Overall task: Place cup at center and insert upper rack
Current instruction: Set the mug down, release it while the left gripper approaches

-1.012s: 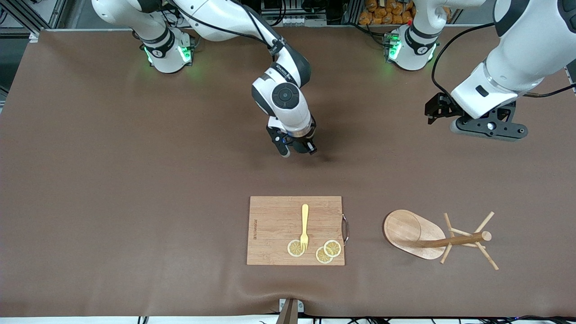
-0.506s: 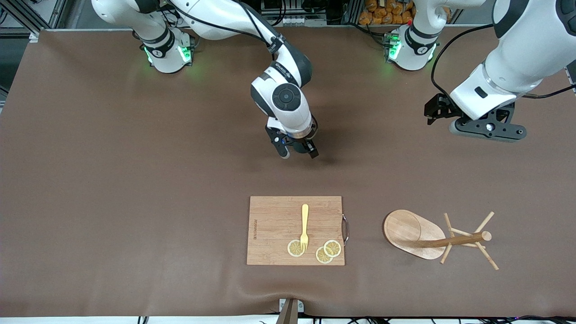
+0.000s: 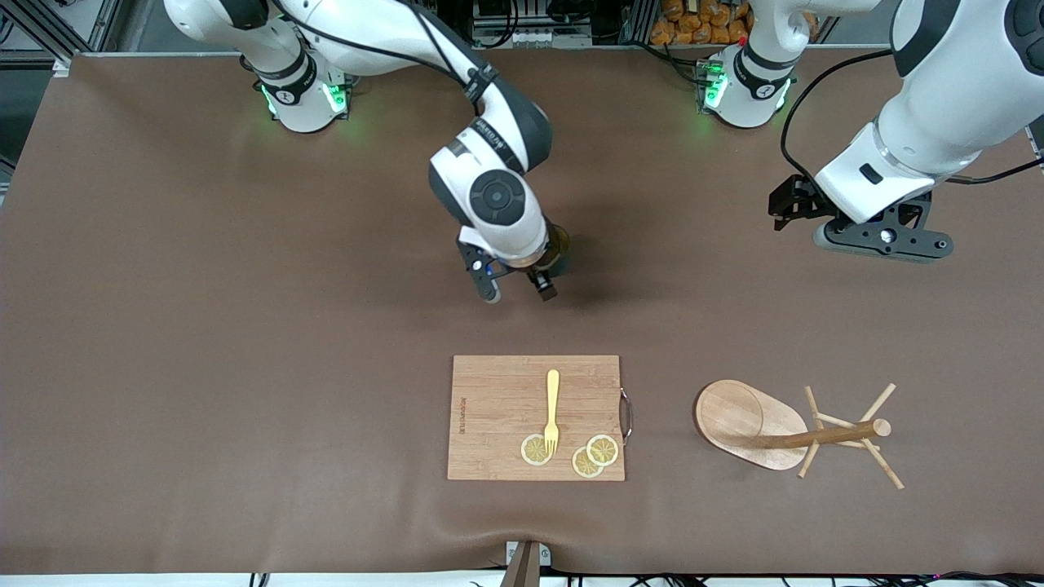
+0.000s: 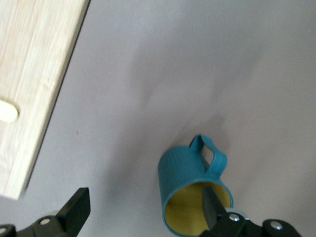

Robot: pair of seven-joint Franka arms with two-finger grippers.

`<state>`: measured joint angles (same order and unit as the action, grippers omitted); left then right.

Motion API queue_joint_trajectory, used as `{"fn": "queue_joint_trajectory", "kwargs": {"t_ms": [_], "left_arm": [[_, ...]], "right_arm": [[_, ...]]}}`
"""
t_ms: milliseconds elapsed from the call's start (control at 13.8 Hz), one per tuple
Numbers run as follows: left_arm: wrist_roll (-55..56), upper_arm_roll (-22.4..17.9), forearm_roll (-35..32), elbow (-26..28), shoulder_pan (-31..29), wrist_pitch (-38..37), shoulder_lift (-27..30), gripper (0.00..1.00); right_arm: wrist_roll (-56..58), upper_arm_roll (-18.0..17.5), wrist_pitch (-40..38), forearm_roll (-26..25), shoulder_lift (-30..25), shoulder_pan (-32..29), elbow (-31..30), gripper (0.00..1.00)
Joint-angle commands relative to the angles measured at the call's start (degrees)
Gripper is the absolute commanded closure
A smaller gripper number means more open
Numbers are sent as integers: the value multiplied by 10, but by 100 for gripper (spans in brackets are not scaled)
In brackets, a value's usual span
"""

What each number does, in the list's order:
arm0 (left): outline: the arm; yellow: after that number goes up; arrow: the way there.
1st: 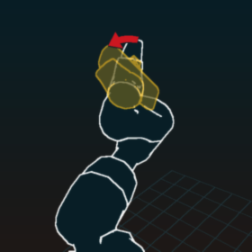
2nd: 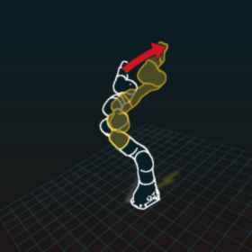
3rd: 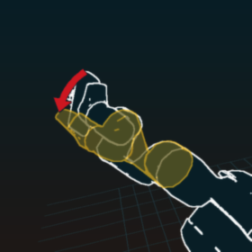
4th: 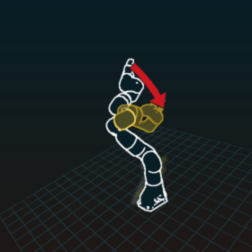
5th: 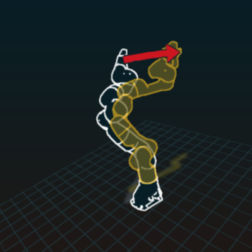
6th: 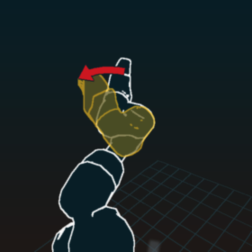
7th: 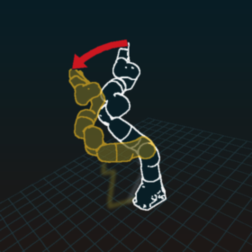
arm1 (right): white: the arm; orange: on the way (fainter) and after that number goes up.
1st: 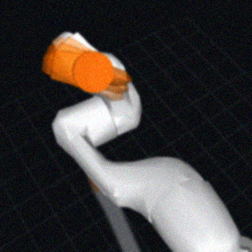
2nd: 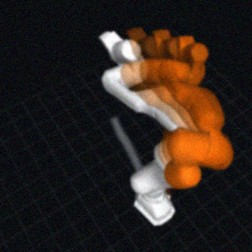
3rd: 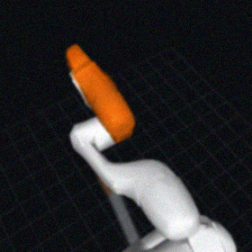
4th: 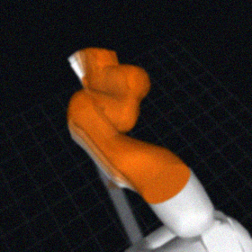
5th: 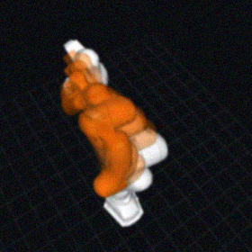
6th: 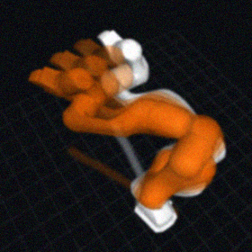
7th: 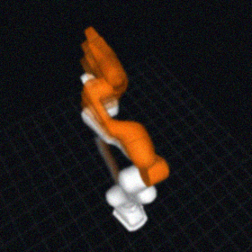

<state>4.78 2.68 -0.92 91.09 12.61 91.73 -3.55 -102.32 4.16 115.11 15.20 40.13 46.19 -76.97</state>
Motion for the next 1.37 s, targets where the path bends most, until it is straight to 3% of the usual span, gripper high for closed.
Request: {"fn": "queue_joint_trajectory", "kwargs": {"t_ms": [0, 361, 578, 867, 1084, 1301], "left_arm": [[12, 1, -1, 1, 4, 5, 0, 0], [30, 2, -2, 0, 5, 6, -4, 0], [31, 2, -2, -1, 4, 6, -6, 0], [38, 2, -1, -1, 9, 6, -8, 0], [94, 7, -2, -6, 36, 27, -26, 0], [164, 7, -7, -7, 82, 49, -49, 0]], "right_arm": [[14, -8, -31, -11, -36, -34, 0, 0], [128, -8, -117, -11, -70, -95, -2, 0], [207, -6, -167, -58, -85, -125, -4, 0], [344, -5, -233, -64, -108, -187, -6, 0], [424, -3, -254, -85, -121, -224, -8, 0], [592, -2, -278, -98, -148, -275, -14, 0]]}}
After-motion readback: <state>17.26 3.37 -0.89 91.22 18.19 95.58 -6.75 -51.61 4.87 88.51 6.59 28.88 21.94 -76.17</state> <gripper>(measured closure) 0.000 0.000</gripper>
